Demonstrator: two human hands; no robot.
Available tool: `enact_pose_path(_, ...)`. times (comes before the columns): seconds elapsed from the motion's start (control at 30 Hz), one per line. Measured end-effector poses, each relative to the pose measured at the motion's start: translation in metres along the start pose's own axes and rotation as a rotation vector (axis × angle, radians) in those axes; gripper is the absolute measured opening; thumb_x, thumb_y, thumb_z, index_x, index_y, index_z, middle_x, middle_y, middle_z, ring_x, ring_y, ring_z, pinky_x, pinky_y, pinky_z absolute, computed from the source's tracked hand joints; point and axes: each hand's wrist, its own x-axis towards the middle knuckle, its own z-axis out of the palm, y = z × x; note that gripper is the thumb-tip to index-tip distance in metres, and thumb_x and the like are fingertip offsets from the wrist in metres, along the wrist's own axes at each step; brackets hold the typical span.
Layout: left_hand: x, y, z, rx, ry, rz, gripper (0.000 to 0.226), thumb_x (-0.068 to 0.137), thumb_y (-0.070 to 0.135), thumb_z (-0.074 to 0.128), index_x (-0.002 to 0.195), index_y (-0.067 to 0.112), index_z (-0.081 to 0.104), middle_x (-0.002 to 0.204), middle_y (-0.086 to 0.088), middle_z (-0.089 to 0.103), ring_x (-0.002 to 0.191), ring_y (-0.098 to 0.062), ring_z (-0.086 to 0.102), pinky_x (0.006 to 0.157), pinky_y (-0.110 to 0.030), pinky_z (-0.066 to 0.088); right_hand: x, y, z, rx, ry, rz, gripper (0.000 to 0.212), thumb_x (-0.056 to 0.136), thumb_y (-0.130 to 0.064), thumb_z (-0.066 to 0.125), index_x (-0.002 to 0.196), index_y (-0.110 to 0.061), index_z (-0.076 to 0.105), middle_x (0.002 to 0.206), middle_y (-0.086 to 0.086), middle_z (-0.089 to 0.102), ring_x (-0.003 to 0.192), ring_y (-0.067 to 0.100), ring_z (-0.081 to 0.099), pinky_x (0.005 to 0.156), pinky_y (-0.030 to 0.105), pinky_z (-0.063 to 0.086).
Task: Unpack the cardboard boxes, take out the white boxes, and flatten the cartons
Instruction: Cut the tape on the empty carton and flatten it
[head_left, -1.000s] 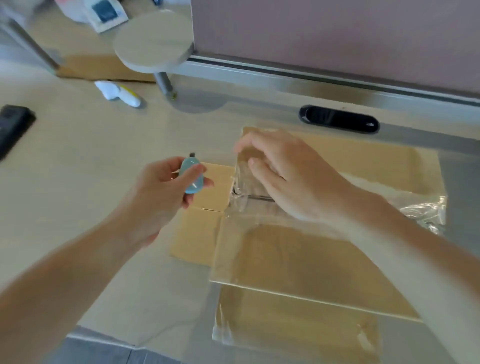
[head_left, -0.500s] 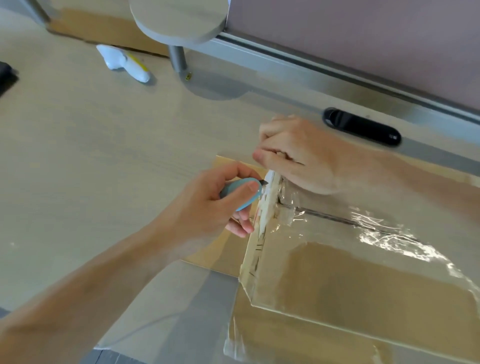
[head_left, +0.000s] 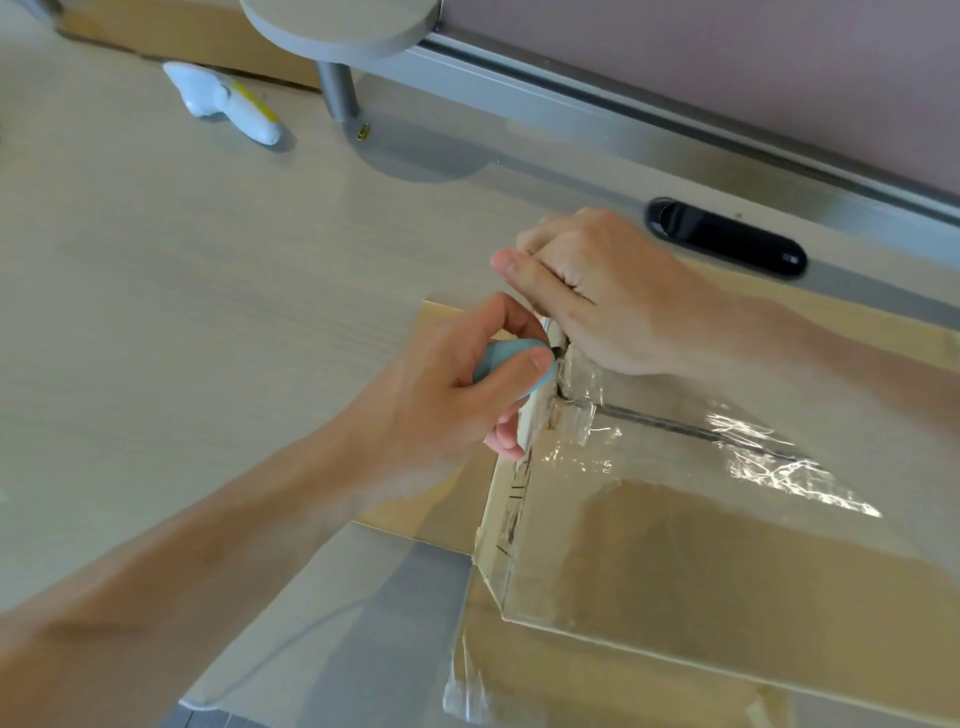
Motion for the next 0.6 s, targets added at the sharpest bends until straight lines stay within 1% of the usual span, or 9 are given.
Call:
enact_pose_path(0.07,0.0006,-0.0002,-0.0006,0.015,-0.008,0.007,0.017,0.098,0.03,0.058,0.103,0.014,0.06,0.062,0.003,0.046,0.059,-0.014,0.051,0.063,-0.038,0.063,0.0003,-0.0002,-0.0003,0.005,0.004,0.007,0.06,0.111,-0.042,0.032,0.058,-0.014,0.039,0.061,0.001,0.046,0.06,0.023,0.05,0.075,0.05,0.048)
enact_pose_path(0.17,0.0018,0.0008,-0.0024,0.05,-0.005,0.022,0.016,0.097,0.029,0.058,0.1,0.014,0.06,0.063,0.003,0.045,0.06,-0.016,0.048,0.065,-0.041,0.064,0.0008,-0.0006,-0.0009,0.021,0.009,0.017,0.059,0.111,-0.041,0.033,0.057,-0.017,0.036,0.06,0.002,0.046,0.059,0.024,0.049,0.067,0.048,0.045)
enact_pose_path(0.27,0.0055,0.0051,-0.0024,0.115,-0.007,0.038,0.016,0.095,0.028,0.058,0.099,0.013,0.06,0.065,0.005,0.047,0.06,-0.015,0.049,0.066,-0.041,0.064,0.0003,-0.0015,-0.0008,0.024,0.005,0.021,0.058,0.11,-0.041,0.032,0.057,-0.021,0.038,0.061,0.001,0.05,0.062,0.022,0.053,0.068,0.046,0.045)
enact_pose_path(0.37,0.0095,0.0082,-0.0025,0.068,-0.021,-0.006,0.021,0.092,0.027,0.058,0.099,0.007,0.059,0.06,0.004,0.043,0.054,-0.014,0.046,0.064,-0.039,0.063,-0.0006,-0.0021,0.0002,0.012,-0.005,0.03,0.059,0.11,-0.042,0.032,0.057,-0.019,0.041,0.063,0.004,0.054,0.063,0.025,0.055,0.07,0.047,0.046)
enact_pose_path(0.43,0.0099,0.0088,-0.0051,0.047,-0.066,-0.041,0.021,0.092,0.025,0.059,0.098,0.005,0.058,0.057,0.005,0.042,0.05,-0.012,0.044,0.063,-0.038,0.063,-0.0009,-0.0043,0.0013,-0.016,-0.013,0.038,0.06,0.11,-0.043,0.03,0.056,-0.019,0.041,0.063,0.005,0.054,0.063,0.026,0.054,0.07,0.047,0.046)
enact_pose_path(0.5,0.0069,0.0081,-0.0068,0.066,-0.116,-0.049,0.017,0.093,0.025,0.06,0.095,0.009,0.058,0.054,0.01,0.042,0.048,-0.009,0.045,0.064,-0.038,0.063,-0.0014,-0.0043,0.0021,-0.001,0.008,0.051,0.059,0.11,-0.043,0.03,0.056,-0.02,0.036,0.06,0.004,0.05,0.058,0.025,0.05,0.066,0.047,0.045)
enact_pose_path(0.6,0.002,0.0061,-0.0046,0.089,-0.099,-0.037,0.014,0.093,0.027,0.059,0.092,0.013,0.059,0.054,0.011,0.04,0.048,-0.009,0.043,0.063,-0.038,0.063,-0.0023,-0.004,0.0007,0.026,0.022,0.066,0.061,0.111,-0.043,0.032,0.056,-0.016,0.037,0.058,0.008,0.049,0.054,0.025,0.047,0.06,0.045,0.042)
